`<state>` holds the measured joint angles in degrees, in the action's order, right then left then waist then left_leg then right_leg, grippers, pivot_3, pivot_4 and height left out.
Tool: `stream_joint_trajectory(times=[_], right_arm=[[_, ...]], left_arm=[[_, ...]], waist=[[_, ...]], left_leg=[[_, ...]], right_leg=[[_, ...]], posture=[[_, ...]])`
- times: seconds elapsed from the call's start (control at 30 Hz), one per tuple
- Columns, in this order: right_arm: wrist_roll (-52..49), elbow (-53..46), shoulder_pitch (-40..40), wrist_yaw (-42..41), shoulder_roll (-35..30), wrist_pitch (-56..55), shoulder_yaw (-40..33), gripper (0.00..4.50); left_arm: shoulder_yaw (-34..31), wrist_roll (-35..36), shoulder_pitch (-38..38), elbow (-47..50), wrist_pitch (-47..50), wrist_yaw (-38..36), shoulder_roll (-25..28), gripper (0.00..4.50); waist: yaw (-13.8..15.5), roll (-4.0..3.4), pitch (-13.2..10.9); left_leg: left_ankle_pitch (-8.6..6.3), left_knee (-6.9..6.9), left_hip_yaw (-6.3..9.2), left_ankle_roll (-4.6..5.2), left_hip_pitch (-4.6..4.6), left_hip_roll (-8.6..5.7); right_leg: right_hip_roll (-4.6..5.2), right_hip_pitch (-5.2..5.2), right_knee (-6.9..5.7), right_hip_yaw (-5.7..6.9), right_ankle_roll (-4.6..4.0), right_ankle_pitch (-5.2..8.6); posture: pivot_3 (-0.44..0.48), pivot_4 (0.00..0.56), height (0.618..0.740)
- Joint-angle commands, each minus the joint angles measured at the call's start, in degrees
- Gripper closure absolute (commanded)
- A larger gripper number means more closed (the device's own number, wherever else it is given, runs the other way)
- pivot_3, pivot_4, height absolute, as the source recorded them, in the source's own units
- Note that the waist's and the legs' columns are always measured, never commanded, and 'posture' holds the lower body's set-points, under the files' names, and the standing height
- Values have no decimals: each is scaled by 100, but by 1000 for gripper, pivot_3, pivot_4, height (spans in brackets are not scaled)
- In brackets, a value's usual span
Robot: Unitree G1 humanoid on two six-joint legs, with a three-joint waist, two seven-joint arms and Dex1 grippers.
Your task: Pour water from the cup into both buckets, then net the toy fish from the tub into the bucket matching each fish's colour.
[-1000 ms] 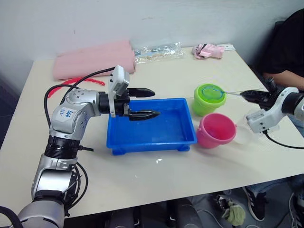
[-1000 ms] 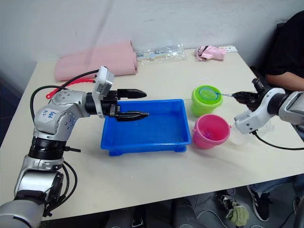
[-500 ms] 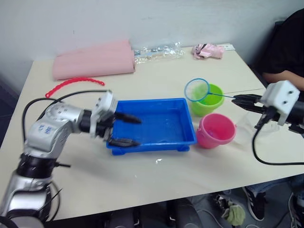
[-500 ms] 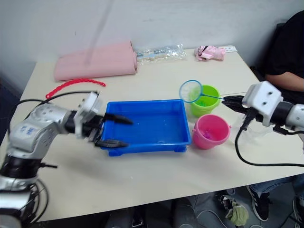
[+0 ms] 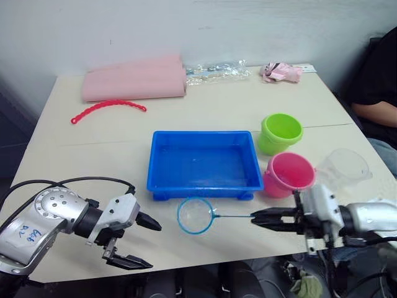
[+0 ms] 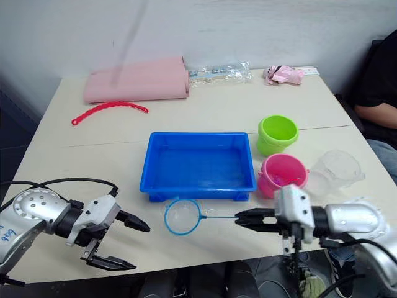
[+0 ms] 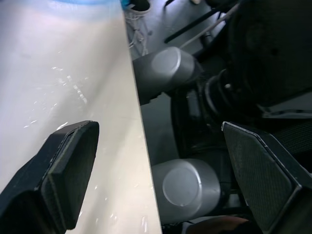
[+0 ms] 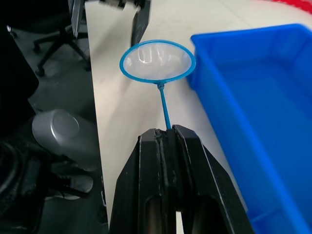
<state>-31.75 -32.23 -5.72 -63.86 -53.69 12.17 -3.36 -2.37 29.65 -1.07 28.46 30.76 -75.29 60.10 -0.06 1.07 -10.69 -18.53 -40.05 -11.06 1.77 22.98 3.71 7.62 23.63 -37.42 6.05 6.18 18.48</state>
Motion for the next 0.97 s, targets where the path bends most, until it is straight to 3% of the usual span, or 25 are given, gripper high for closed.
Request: stream_joint_trajectory(times=[0.03, 0.07, 0.2, 0.3, 0.4, 0.57, 0.7, 0.97], right_arm=[[892, 296, -22, -94, 94, -736, 387, 4500], [1031, 418, -23, -36, 165, -808, 471, 4500], [1700, 1139, 122, 302, 573, -1103, 883, 2944], [1903, 1312, 55, 365, 561, -1200, 812, 1374], [1521, 931, -456, 413, 353, -887, 15, 46], [352, 11, -1738, 303, 246, 152, -2090, 46], [-458, -151, -2868, 17, 453, 1071, -4081, 46], [-752, 413, -3441, -176, 705, 1516, -5285, 46]], left_arm=[[-153, -136, 67, -112, -222, 159, -17, 100], [-144, -165, 28, -182, -242, 229, -55, 100], [-42, -194, -193, -479, -272, 386, -225, 0], [-33, -136, -251, -617, -244, 354, -238, 0], [-184, 137, -289, -801, -21, 213, -189, 0], [-585, 743, -294, -925, 543, -129, 47, 0], [-824, 1177, -924, -1297, 990, -152, 101, 0], [-402, 1055, -1985, -1856, 863, -358, -157, 0]], waist=[[-8, 0, 0], [-6, 0, 0], [-5, 2, 1], [-4, 1, 1], [6, 1, 1], [14, 3, 2], [102, 2, 1], [126, 13, 8]], left_leg=[[0, 2, -1, 0, 0, 0], [0, 3, -3, -1, 0, 1], [1, 0, -5, -2, -1, 4], [0, 0, -9, -2, -1, 3], [0, 1, -9, -2, 0, 4], [0, 1, -3, -2, 6, 9], [0, 5, 3, -2, -4, 5], [-5, 11, -2, -2, -24, 3]], right_leg=[[-1, 0, 1, 0, -1, 0], [-3, 3, 1, 0, -1, 1], [-10, 3, -2, 2, -4, 2], [-6, 5, -4, -2, -4, 2], [-7, 5, -3, -1, -4, 2], [-10, 6, -3, 0, -4, 2], [-9, -6, 0, 2, -4, 3], [-10, -23, 6, -3, -4, 2]], posture=[[0, 150, 738], [0, 150, 738], [0, 150, 738], [0, 150, 738], [0, 150, 738], [0, 150, 738], [0, 150, 738], [0, 150, 738]])
